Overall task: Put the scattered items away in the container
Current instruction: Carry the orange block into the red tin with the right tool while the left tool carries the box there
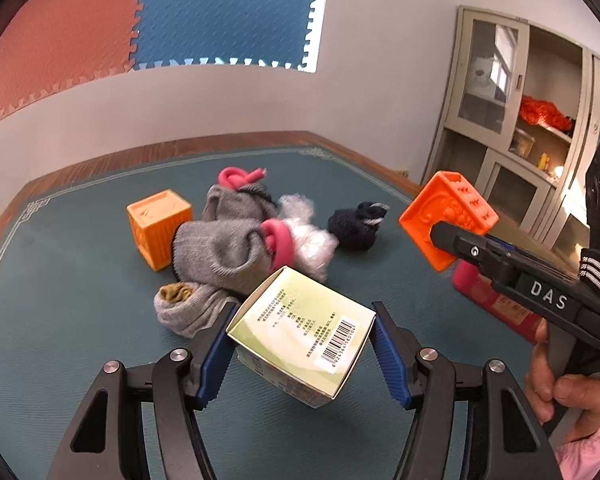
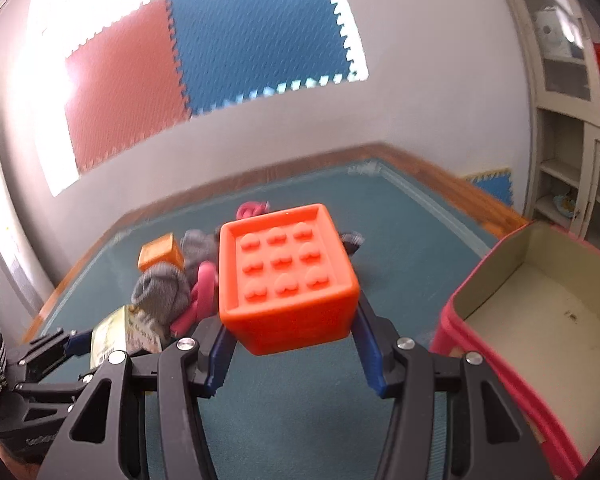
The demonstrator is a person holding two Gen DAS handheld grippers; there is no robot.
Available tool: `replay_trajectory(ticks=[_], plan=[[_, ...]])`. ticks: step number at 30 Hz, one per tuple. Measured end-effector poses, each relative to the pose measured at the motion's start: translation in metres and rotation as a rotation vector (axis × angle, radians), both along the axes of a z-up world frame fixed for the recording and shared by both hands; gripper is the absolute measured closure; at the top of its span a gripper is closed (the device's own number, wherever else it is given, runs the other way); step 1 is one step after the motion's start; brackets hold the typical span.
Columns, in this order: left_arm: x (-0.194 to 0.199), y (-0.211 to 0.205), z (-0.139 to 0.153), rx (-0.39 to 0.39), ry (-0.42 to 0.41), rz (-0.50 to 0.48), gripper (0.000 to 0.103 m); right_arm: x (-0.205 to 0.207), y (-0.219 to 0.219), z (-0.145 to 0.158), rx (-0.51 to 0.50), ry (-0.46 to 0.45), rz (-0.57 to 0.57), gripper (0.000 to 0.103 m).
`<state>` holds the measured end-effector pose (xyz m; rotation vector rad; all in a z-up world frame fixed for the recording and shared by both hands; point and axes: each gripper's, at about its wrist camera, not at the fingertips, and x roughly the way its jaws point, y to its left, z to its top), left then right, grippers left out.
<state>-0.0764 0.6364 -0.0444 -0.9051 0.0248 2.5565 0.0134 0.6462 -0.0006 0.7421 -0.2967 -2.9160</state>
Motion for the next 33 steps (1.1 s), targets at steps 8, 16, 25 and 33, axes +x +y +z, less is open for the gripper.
replay_trajectory(ticks=[8, 16, 25, 33], plan=[[0.043, -0.03, 0.034, 0.073, 0.02, -0.057, 0.037, 0.051, 0.057, 0.02, -0.019, 0.082, -0.215, 0.045], [0.069, -0.029, 0.062, 0.1, 0.042, -0.181, 0.037, 0.085, 0.129, 0.025, -0.001, 0.044, -0.422, 0.045], [0.069, 0.064, 0.08, 0.104, 0.046, -0.321, 0.037, 0.105, 0.158, 0.02, 0.046, 0.01, -0.543, 0.043], [0.067, 0.082, 0.09, 0.111, 0.029, -0.363, 0.037, 0.114, 0.172, 0.018, 0.014, 0.013, -0.567, 0.043]])
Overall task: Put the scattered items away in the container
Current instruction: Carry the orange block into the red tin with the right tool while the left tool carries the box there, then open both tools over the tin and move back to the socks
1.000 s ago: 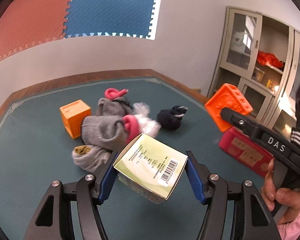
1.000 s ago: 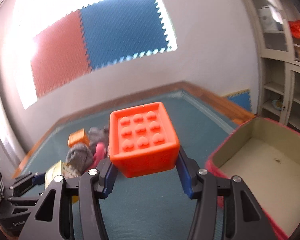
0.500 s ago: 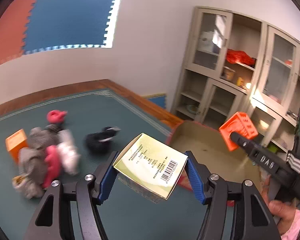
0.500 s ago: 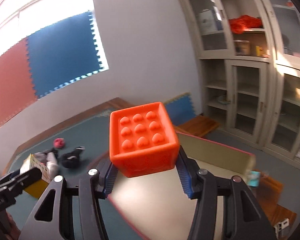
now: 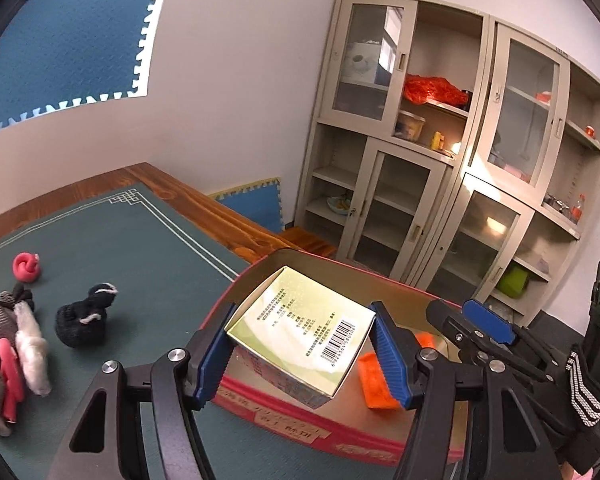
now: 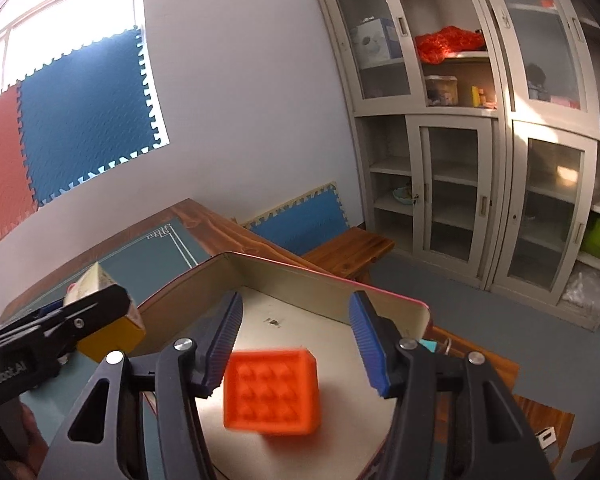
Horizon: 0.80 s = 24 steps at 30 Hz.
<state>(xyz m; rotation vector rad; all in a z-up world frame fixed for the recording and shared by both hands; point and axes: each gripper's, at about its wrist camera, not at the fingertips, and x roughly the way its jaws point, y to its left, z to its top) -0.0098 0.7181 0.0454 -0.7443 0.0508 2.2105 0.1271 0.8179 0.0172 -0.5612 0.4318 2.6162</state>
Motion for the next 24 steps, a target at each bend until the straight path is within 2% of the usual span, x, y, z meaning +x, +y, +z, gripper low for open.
replay_trajectory(ticks=[3, 5, 7, 14, 16, 18, 21, 24], plan=[[-0.004, 0.0, 0.001, -0.011, 0.009, 0.002, 0.037, 0.0, 0.002, -0.001, -0.006, 0.005, 0.005, 0.042], [-0.005, -0.003, 0.001, -0.009, 0.005, 0.005, 0.037, 0.0, 0.002, -0.002, -0.014, 0.01, 0.009, 0.036], [-0.006, -0.007, 0.0, -0.004, 0.001, 0.01, 0.037, 0.0, 0.0, -0.002, -0.02, 0.015, 0.014, 0.023], [-0.001, -0.034, -0.002, 0.011, -0.012, 0.032, 0.035, 0.0, -0.007, 0.002, -0.025, 0.042, 0.022, 0.018], [0.001, -0.048, -0.002, 0.02, -0.02, 0.044, 0.03, 0.001, -0.01, 0.004, -0.022, 0.054, 0.022, 0.017], [0.002, -0.06, -0.002, 0.028, -0.027, 0.064, 0.02, 0.0, -0.013, 0.007, -0.02, 0.062, 0.024, 0.015], [0.0, -0.077, -0.002, 0.044, -0.042, 0.098, 0.014, -0.001, -0.019, 0.008, -0.019, 0.068, 0.035, 0.0], [0.0, -0.092, -0.001, 0.045, -0.045, 0.132, 0.013, -0.004, -0.029, 0.01, 0.001, 0.066, 0.055, 0.0]])
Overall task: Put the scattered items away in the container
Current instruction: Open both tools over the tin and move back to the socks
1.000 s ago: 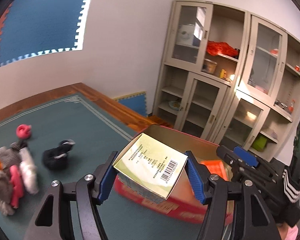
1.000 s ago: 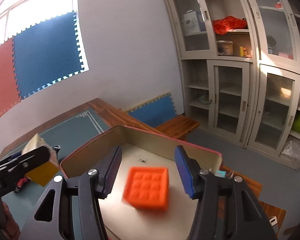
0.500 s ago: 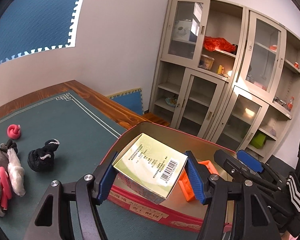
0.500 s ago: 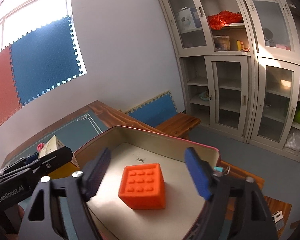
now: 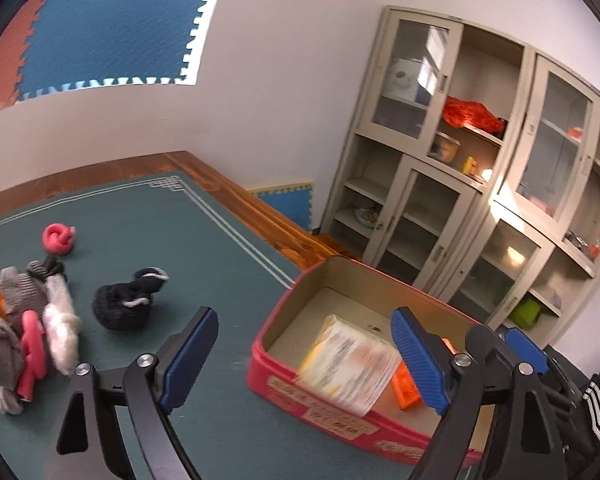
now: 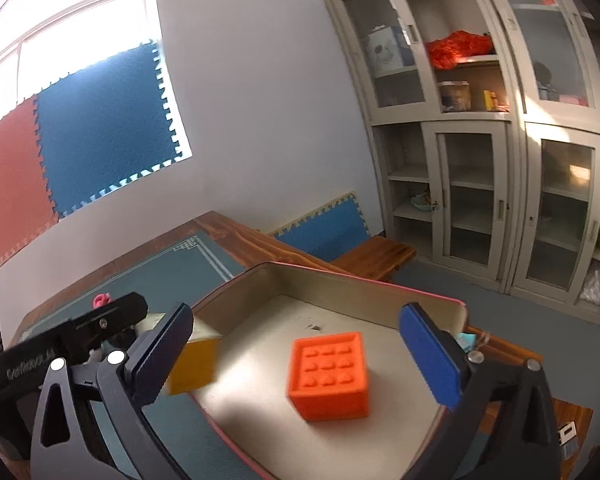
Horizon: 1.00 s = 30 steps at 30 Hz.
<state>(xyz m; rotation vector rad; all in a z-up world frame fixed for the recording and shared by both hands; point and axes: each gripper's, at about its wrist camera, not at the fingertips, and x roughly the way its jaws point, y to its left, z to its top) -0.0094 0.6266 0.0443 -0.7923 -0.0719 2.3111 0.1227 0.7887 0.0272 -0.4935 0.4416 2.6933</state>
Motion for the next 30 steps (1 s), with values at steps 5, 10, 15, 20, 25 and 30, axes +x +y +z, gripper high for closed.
replay_trajectory(ticks=[5, 10, 15, 20, 25, 30], plan=[[0.004, -0.029, 0.003, -0.004, -0.001, 0.046, 0.013, -0.004, -0.014, 0.002, 0.024, 0.001, 0.029, 0.0], [0.005, -0.054, 0.008, -0.007, 0.0, 0.101, 0.013, -0.009, -0.026, 0.002, 0.031, -0.001, 0.061, 0.0], [0.001, -0.076, 0.015, -0.023, 0.006, 0.162, 0.013, -0.016, -0.042, 0.002, 0.046, -0.007, 0.104, 0.0], [-0.011, -0.107, 0.014, -0.024, -0.008, 0.242, 0.013, -0.023, -0.058, 0.003, 0.053, -0.006, 0.145, 0.0], [-0.023, -0.146, 0.009, -0.026, -0.016, 0.359, 0.013, -0.034, -0.075, 0.004, 0.062, -0.014, 0.199, 0.0], [-0.03, -0.193, 0.001, -0.002, -0.035, 0.472, 0.013, -0.053, -0.098, 0.009, 0.095, -0.016, 0.27, 0.0]])
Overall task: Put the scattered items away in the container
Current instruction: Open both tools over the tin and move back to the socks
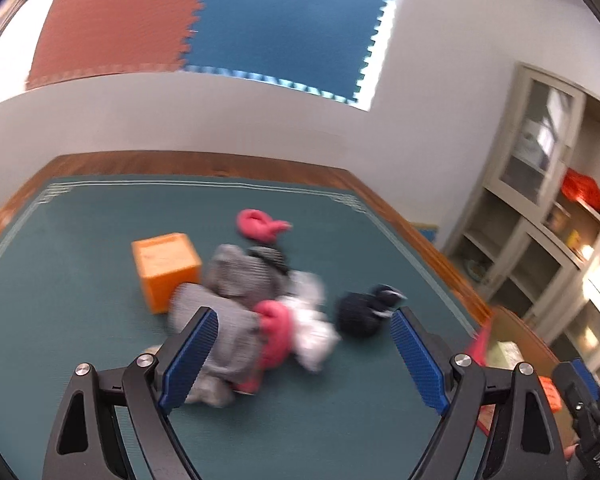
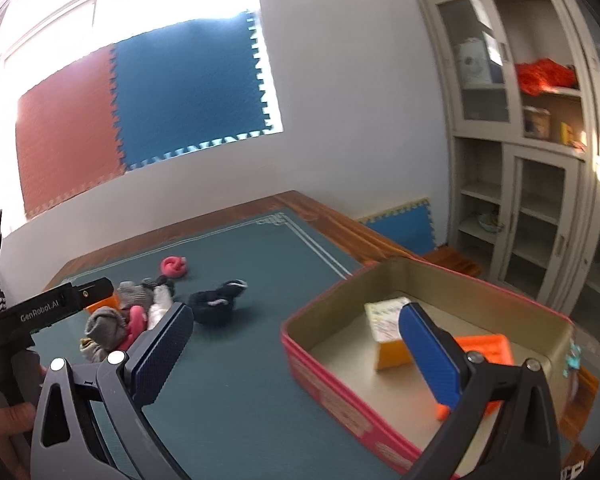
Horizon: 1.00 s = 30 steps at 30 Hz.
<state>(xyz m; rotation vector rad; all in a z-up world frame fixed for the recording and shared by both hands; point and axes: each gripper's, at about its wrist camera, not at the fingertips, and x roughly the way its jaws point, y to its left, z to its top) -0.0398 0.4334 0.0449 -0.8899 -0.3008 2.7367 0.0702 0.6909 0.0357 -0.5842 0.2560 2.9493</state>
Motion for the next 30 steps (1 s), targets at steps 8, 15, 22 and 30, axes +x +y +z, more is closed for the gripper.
replay_trajectory(ticks=[8, 15, 22, 30], plan=[[-0.008, -0.063, -0.016, 0.011, -0.033, 0.157, 0.013, -0.056, -0.04, -0.002, 0.014, -0.08, 0.159, 0.0], [-0.013, -0.091, -0.032, 0.091, -0.076, 0.191, 0.013, -0.117, -0.072, -0.011, 0.028, -0.176, 0.214, 0.0], [-0.011, -0.089, -0.041, 0.14, -0.078, 0.107, 0.013, -0.167, -0.074, -0.034, -0.066, -0.265, 0.194, 0.0], [-0.024, -0.064, -0.047, 0.148, -0.106, 0.048, 0.013, -0.172, -0.057, -0.059, -0.029, -0.28, 0.116, 0.001]])
